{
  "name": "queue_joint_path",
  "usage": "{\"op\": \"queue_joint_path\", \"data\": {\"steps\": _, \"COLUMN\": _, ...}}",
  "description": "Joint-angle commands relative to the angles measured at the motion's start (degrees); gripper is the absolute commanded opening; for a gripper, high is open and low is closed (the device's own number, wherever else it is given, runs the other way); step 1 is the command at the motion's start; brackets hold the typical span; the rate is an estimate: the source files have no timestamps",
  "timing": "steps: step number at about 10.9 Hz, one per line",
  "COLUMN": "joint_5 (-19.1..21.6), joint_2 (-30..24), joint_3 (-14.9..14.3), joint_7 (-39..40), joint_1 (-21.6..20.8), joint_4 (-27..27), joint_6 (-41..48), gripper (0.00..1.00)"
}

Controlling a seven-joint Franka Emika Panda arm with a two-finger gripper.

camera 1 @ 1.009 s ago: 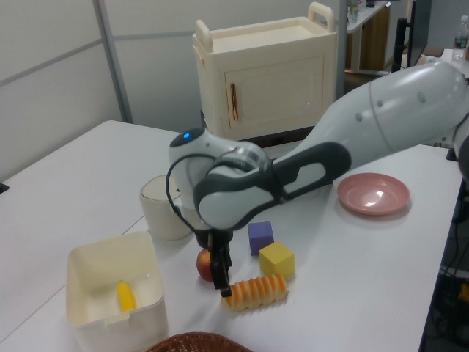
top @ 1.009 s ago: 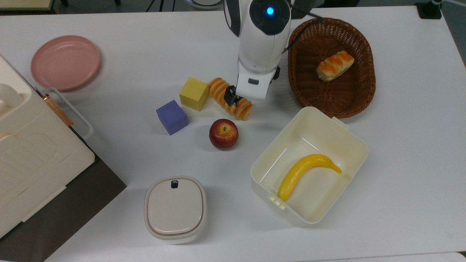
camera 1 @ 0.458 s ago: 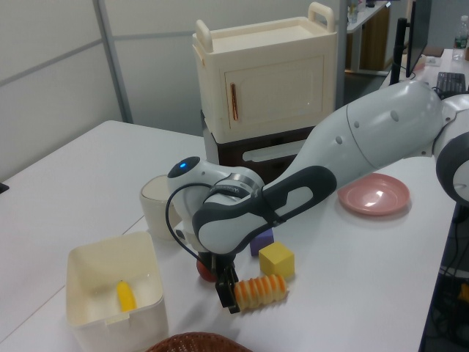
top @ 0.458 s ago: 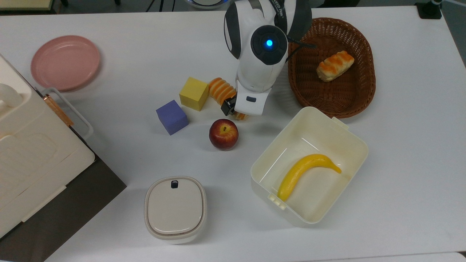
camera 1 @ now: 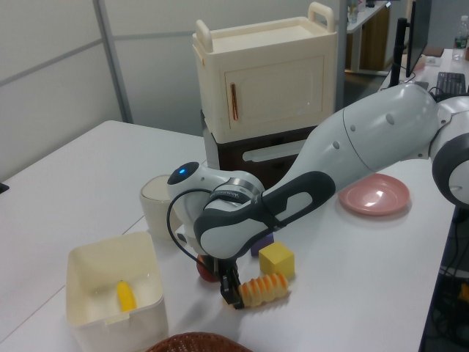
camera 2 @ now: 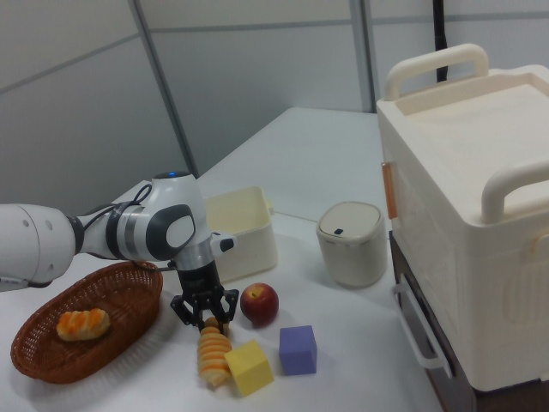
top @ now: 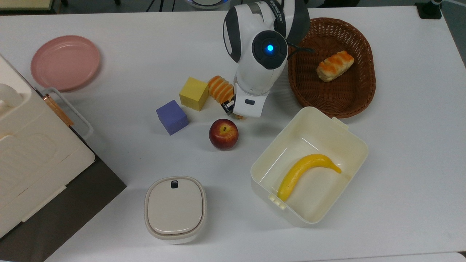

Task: Put the bread in the basket
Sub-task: 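Close the gripper on the striped bread roll and lift it, then carry the striped bread roll over the wicker basket and release it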

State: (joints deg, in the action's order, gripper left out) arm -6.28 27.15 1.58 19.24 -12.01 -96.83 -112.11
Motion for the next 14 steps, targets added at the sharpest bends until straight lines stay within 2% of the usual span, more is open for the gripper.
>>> {"op": "queue_joint_path", "data": {"steps": 1, "joint_5": -0.49, "joint_2": -2.80, "joint_3": 0.09, "joint_7": 0.10, "joint_1": 0.15, "joint_4": -1.69, "joint_6": -0.83, "gripper": 0.26}}
{"op": "queue_joint_path", "data": {"steps": 5, "joint_5": 0.12, "joint_2": -6.05, "joint_3": 0.27, "joint_7": -4.46, "joint_1": -0.99, "joint_4": -0.37, "joint_6": 1.10, "gripper": 0.26}}
{"op": "queue_joint_path", "data": {"steps": 7, "joint_5": 0.30, "joint_2": -9.03, "joint_3": 0.71, "joint_7": -8.06, "joint_1": -3.18, "joint_4": -0.20, "joint_6": 2.06, "gripper": 0.27}}
{"op": "queue_joint_path", "data": {"steps": 11, "joint_5": 0.48, "joint_2": -12.12, "joint_3": 1.06, "joint_7": -17.37, "joint_1": -13.53, "joint_4": 3.58, "joint_6": 5.59, "gripper": 0.28}}
{"op": "queue_joint_path", "data": {"steps": 13, "joint_5": -0.22, "joint_2": -11.86, "joint_3": 1.06, "joint_7": -26.48, "joint_1": -20.65, "joint_4": 3.58, "joint_6": 4.27, "gripper": 0.35}}
{"op": "queue_joint_path", "data": {"steps": 14, "joint_5": 0.03, "joint_2": -11.69, "joint_3": 1.06, "joint_7": -29.93, "joint_1": -22.68, "joint_4": 3.58, "joint_6": 2.27, "gripper": 0.36}}
